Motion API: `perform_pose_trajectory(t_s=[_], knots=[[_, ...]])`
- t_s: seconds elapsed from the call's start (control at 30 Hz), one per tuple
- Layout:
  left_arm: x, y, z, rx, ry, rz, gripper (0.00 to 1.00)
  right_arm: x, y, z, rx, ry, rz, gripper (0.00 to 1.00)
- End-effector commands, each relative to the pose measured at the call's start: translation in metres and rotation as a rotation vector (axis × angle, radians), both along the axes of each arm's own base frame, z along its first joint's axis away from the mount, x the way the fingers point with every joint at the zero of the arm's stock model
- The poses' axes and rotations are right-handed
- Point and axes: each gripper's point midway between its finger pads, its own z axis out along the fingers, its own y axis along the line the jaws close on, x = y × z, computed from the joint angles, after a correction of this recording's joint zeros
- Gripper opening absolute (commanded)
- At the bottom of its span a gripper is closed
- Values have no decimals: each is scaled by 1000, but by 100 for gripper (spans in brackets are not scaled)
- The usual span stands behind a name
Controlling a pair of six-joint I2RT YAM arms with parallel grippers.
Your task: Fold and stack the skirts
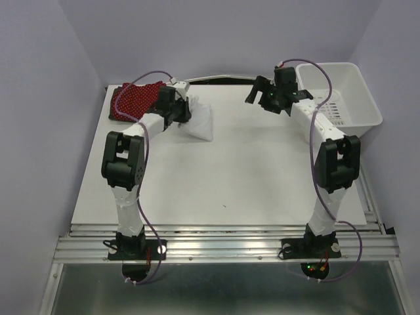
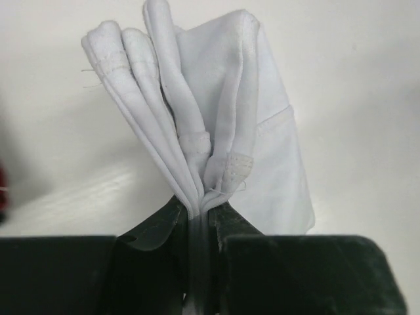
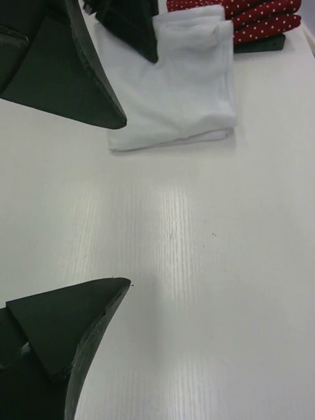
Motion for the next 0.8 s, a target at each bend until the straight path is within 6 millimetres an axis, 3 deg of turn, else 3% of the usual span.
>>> perform_pose_trajectory(t_s=[0.0,0.03,0.1,0.13,0.23,0.27,0.33,0.43,0.73,0.77], knots=[[24,45,54,179,-150,-77,0,-12,16,18,-22,-67,57,100],[36,53,73,179,-192,-79,0,-13,16,20,-19,-71,59,100],[40,61,78,219,-201,-134,0,-16,18,16,-8,-67,75,100],[50,62,93,222,-238,-145,0,-17,19,16,-3,-67,76,100],[60,78,95,256,-239,-179,0,-18,20,14,-2,-63,88,100],[68,82,112,260,-278,-179,0,-18,20,13,-3,-62,88,100],[74,87,116,279,-291,-200,0,-19,21,11,-1,-57,94,100],[86,92,145,276,-358,-209,0,-21,21,7,-2,-47,99,100],[95,106,169,80,-340,-184,0,-20,23,4,2,-40,108,100],[97,122,168,60,-330,-157,0,-20,24,3,3,-38,109,100]])
